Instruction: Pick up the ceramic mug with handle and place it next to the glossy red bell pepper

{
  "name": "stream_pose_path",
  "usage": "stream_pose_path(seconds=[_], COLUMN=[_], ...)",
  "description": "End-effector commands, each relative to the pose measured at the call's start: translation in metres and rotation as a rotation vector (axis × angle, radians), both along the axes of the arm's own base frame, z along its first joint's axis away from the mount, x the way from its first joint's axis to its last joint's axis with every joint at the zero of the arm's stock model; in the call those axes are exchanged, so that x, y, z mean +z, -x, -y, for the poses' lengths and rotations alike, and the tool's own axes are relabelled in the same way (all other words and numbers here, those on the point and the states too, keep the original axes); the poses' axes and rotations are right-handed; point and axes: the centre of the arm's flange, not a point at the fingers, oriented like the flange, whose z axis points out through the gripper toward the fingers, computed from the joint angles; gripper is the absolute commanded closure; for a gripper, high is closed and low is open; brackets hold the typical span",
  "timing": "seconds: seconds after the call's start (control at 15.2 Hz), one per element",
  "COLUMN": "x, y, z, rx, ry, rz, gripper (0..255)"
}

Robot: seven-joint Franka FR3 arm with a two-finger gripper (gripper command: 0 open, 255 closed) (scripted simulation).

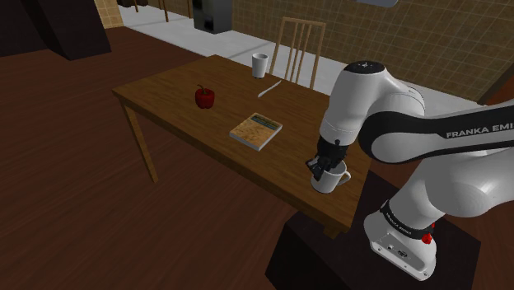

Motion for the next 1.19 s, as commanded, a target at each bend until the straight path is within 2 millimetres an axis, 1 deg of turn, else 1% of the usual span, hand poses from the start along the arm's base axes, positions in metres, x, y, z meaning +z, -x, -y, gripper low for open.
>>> stream_pose_path(seconds=[0.0,0.26,1.12], x=[0.000,0.000,0.069], y=[0.000,0.000,0.000], z=[0.000,0.000,0.000], rx=[0.000,0.000,0.000], ry=[0.000,0.000,0.000], rz=[0.000,0.000,0.000], gripper=[255,255,255])
